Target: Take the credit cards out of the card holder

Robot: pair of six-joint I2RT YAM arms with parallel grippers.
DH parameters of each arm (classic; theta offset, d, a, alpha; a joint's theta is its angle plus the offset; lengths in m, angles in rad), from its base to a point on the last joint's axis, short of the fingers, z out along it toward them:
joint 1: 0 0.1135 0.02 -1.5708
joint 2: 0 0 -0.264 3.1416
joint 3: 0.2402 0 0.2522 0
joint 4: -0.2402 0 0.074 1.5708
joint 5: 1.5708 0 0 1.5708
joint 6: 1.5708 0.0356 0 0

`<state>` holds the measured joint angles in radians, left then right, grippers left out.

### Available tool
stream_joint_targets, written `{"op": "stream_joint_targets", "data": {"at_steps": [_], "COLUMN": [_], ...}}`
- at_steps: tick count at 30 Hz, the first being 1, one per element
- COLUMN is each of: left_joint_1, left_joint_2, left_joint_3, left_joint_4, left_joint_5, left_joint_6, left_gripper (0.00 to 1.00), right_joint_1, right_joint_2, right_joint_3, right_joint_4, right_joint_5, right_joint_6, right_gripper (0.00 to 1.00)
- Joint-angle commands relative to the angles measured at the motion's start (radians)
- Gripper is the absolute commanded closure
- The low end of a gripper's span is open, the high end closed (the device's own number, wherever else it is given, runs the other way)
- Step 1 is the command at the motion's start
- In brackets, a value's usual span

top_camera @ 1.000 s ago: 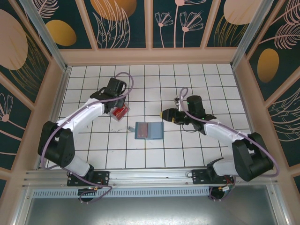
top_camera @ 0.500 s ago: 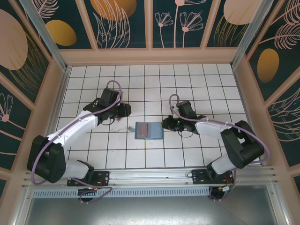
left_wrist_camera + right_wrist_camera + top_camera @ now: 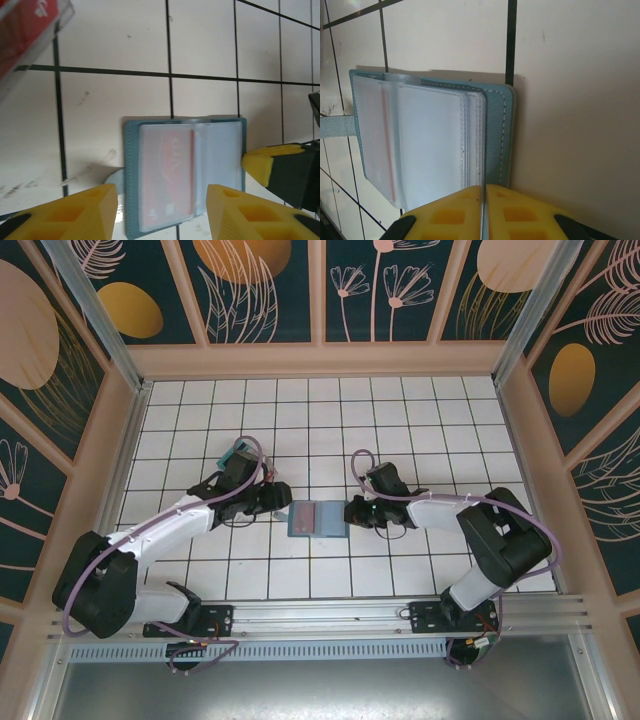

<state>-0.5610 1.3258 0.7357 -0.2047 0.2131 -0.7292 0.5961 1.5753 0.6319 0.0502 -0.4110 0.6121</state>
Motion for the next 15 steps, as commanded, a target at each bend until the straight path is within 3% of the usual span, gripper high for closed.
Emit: {"op": "stream_joint_targets", "data": {"at_steps": [1,15], "left_joint_1": [-0.023,-0.092], "left_joint_2": [0.0,0.097], "left_joint_3": [-0.004,-0.027], "left_joint_4": [0.05,0.128], "left_joint_5": [0.002,0.018], "left_joint_6": [-0.044,-0.131], "left_gripper": [0.49,0.57], "right_joint_1": [0.008,0.008], "right_joint_2": [-0.034,-0.013], "right_joint_3": [-0.006,-0.023], "right_joint_4": [-0.046,-0.033], "right_joint_5": [0.039,0.043], "right_joint_6": [0.009,0.005], "right_gripper": [0.87,0.87]}}
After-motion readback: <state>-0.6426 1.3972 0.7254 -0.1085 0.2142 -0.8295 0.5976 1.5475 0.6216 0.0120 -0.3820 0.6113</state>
